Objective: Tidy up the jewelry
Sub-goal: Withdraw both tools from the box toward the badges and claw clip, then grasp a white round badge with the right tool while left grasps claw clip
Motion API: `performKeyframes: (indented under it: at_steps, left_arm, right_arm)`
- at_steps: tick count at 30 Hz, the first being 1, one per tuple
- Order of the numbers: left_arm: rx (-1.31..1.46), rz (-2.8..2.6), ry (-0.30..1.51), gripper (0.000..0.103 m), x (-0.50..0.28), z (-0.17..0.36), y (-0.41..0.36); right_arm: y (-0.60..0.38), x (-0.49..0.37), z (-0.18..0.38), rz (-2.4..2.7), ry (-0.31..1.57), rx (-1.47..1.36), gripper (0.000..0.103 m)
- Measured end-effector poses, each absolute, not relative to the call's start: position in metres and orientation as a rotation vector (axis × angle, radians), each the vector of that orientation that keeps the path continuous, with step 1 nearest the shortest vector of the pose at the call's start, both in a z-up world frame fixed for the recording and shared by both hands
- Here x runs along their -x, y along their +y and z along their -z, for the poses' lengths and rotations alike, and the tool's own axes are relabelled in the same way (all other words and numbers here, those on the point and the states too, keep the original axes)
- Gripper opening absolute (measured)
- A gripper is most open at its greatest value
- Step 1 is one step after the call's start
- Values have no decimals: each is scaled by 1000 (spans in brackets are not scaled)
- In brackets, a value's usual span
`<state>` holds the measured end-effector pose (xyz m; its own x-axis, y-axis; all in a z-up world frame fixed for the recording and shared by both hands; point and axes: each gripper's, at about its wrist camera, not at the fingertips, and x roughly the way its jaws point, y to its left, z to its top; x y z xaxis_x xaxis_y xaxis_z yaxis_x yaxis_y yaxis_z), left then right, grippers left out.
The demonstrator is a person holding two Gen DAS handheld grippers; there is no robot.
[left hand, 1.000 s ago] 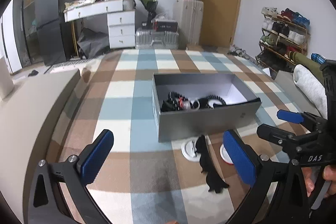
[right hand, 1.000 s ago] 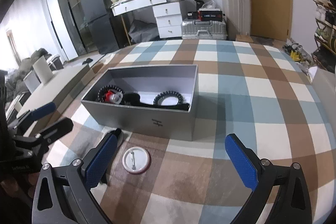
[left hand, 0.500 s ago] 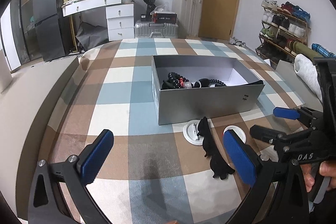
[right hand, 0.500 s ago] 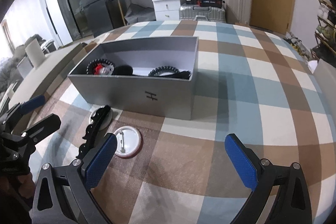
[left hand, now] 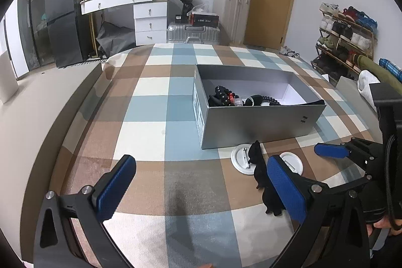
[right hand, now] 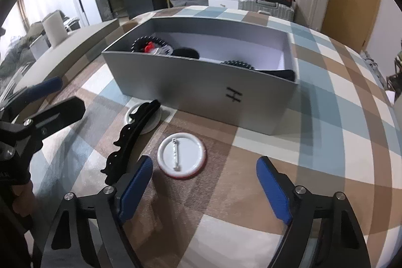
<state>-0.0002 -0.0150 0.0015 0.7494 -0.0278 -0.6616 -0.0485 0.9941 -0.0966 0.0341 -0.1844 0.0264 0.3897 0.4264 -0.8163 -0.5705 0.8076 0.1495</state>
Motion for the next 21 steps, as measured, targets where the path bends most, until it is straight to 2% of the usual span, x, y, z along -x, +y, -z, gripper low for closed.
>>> performKeyframes:
  at_steps: [13, 16, 17, 18, 21]
  left_arm:
    - [125, -9, 730, 101, 0, -1, -12]
    - [124, -9, 729, 101, 0, -2, -12]
    - [125, -11, 728, 101, 0, -2, -12]
    - [127, -10, 729, 101, 0, -1, -12]
    - [125, -9, 733, 101, -1, -1, -12]
  right_arm:
    - [-166, -30, -30, -662, 978, 230, 69]
    - [-166, -29, -30, -664, 971, 229, 61]
    - [-165, -29, -30, -667, 968, 227, 55]
    - [-166, -27, -31, -671, 962, 227, 44]
    - [-166, -25, -32, -681, 956, 226, 41]
